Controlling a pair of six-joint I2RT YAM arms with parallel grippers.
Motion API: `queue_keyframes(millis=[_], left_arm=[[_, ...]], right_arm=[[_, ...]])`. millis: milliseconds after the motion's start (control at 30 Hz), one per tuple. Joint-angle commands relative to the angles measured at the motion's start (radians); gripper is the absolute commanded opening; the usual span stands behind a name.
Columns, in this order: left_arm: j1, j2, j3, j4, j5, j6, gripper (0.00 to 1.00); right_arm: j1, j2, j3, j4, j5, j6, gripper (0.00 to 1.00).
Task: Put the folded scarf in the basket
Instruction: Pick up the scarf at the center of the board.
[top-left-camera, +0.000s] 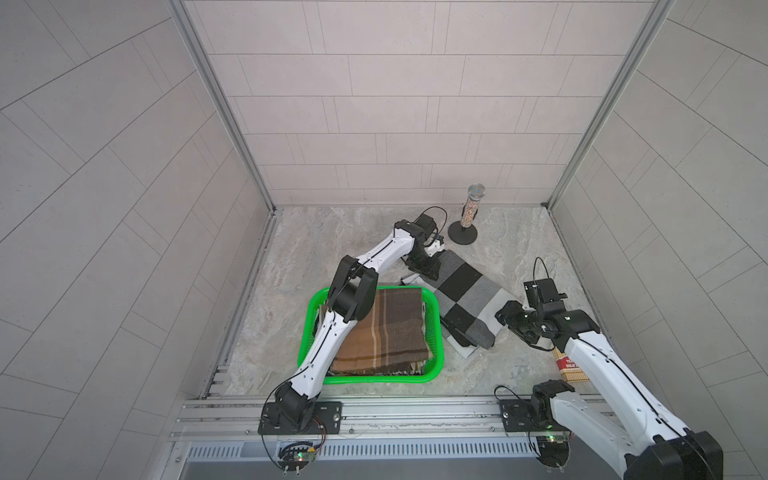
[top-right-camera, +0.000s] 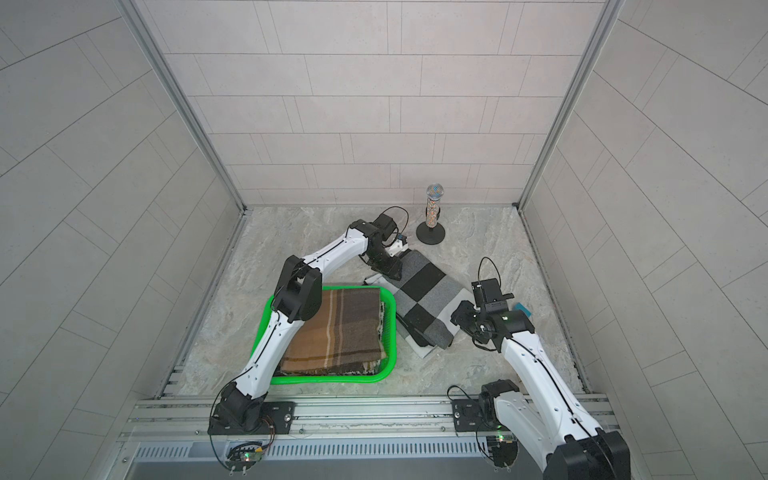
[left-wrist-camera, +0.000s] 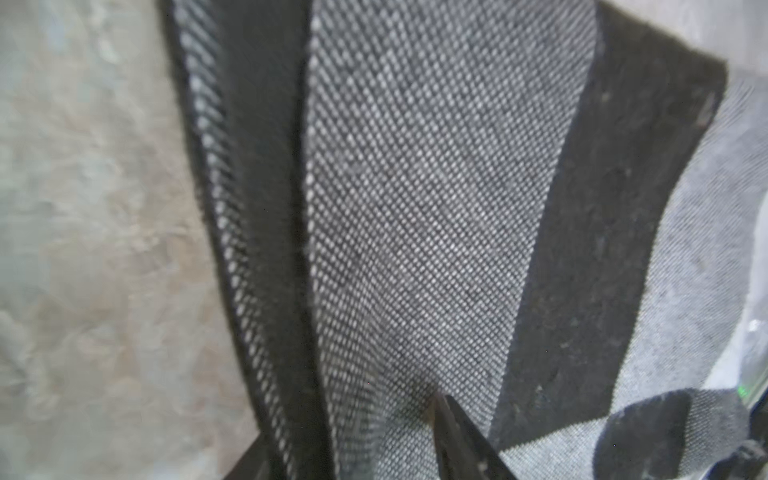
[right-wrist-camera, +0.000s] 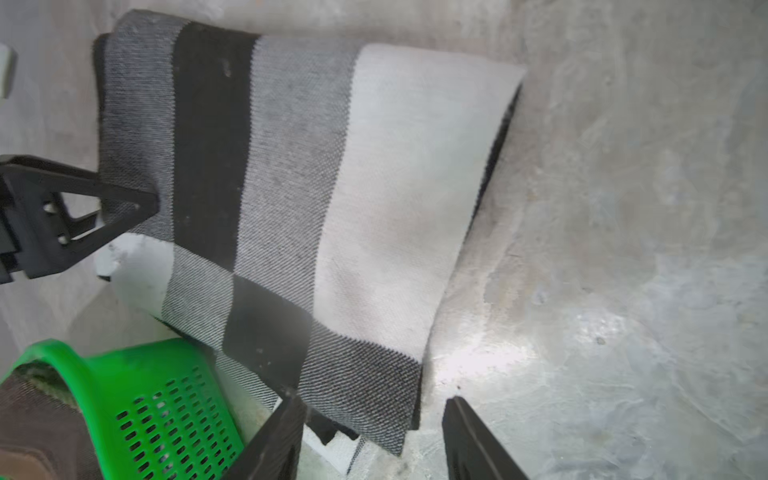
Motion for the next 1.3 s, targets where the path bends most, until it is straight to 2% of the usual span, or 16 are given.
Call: queue_keyframes(millis=[0, 133, 367, 600, 733, 833, 1033, 1267], left_arm=[[-0.011, 0.020, -0.009, -0.035, -0.011, -0.040, 0.32], [0.002, 0.003, -0.013, 0.009, 0.007, -0.108, 0.00], [0.028, -0.003, 0.020, 0.000, 0.017, -0.142, 0.00], [0.030, 0.004, 0.038, -0.015, 0.032, -0.154, 0.00], [0.030, 0.001, 0.038, -0.010, 0.055, -0.173, 0.00], [0.030, -0.008, 0.038, -0.003, 0.063, -0.188, 0.00], [0.028, -0.025, 0.040, 0.012, 0.091, -0.223, 0.00], [0.028, -0.046, 0.040, 0.027, 0.111, -0.265, 0.00]], right_arm=[[-0.039, -0.011, -0.044, -0.017, 0.000, 0.009, 0.62], [-0.080, -0.015, -0.086, 0.011, -0.018, 0.002, 0.69], [-0.119, 0.047, -0.154, 0.189, -0.148, 0.022, 0.74], [-0.121, 0.191, -0.199, 0.367, -0.252, 0.071, 0.74], [-0.117, 0.246, -0.240, 0.463, -0.291, 0.120, 0.71], [-0.112, 0.279, -0.242, 0.498, -0.294, 0.132, 0.64], [-0.077, 0.355, -0.218, 0.566, -0.298, 0.173, 0.59], [-0.056, 0.418, -0.181, 0.580, -0.270, 0.181, 0.30]])
